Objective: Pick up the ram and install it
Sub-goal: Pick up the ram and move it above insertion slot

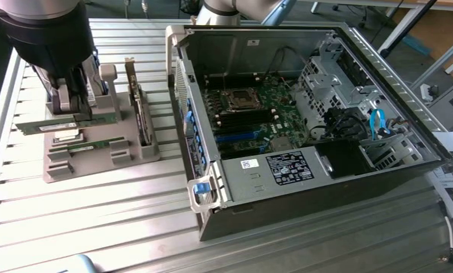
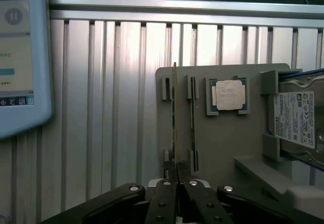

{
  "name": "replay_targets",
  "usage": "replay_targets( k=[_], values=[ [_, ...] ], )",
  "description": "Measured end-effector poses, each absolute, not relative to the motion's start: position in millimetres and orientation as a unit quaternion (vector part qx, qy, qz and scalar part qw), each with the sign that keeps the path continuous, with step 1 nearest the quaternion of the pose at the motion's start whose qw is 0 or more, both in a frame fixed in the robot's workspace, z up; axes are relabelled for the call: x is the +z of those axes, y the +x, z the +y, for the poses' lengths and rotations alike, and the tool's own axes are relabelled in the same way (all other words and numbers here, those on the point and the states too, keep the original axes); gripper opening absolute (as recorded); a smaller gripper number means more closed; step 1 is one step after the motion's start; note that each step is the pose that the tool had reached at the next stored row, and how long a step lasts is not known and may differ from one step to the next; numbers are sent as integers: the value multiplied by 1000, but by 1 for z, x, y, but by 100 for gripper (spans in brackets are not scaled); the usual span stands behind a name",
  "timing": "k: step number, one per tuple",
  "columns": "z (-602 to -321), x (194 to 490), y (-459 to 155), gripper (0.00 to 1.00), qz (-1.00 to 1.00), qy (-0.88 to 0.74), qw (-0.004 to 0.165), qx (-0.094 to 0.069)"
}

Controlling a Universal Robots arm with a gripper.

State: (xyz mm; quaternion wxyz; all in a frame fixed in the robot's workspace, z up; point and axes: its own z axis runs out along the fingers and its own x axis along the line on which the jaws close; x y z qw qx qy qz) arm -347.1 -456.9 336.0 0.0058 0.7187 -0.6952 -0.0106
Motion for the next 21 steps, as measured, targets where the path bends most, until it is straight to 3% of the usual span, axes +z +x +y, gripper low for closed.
replay_targets(
  k=[21],
  values=[
    [-457, 351, -347, 12, -695, 719, 6, -11]
  ],
)
